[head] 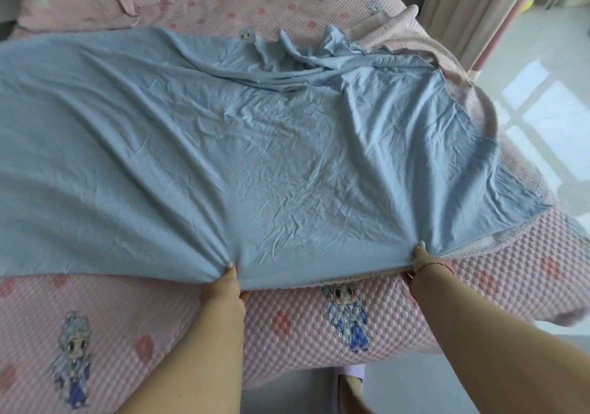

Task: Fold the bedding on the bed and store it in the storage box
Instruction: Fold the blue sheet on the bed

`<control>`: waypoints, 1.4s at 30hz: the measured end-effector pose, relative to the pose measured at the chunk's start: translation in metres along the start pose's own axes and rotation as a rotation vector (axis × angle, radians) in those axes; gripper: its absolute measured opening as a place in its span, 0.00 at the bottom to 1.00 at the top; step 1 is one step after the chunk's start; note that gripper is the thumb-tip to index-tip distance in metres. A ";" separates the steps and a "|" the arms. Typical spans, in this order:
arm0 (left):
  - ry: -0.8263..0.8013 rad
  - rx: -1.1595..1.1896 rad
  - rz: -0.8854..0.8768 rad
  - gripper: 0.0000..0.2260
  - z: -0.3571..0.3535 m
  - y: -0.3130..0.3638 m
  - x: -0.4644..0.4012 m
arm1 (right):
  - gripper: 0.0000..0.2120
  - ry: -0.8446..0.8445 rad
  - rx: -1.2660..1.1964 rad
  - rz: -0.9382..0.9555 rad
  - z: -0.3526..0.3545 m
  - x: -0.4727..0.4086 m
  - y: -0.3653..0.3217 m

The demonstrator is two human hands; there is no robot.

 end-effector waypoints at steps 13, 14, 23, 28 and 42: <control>-0.034 -0.242 0.039 0.29 0.047 -0.059 -0.014 | 0.34 0.026 0.128 -0.020 0.039 -0.010 0.050; -0.058 -0.246 0.033 0.27 0.045 -0.045 0.002 | 0.33 0.007 0.113 -0.031 0.041 -0.008 0.050; -0.336 -0.848 -0.053 0.25 -0.001 0.005 0.070 | 0.23 -0.122 0.015 -0.044 0.089 0.015 0.010; -0.530 -0.854 -0.233 0.21 -0.081 0.004 0.117 | 0.25 -0.148 -0.013 -0.049 0.123 0.017 -0.019; -0.973 -0.870 -0.460 0.17 -0.347 -0.045 0.223 | 0.26 -0.037 -0.147 -0.013 0.172 -0.089 -0.201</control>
Point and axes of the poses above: each hand's wrist, its own x-axis away from the middle knuckle, its own z-axis out of the back of the hand, y = z × x, the point moved 2 cm from there along -x, towards the middle knuckle, and after that the axes turned 15 degrees about -z, right-handed, at the moved point
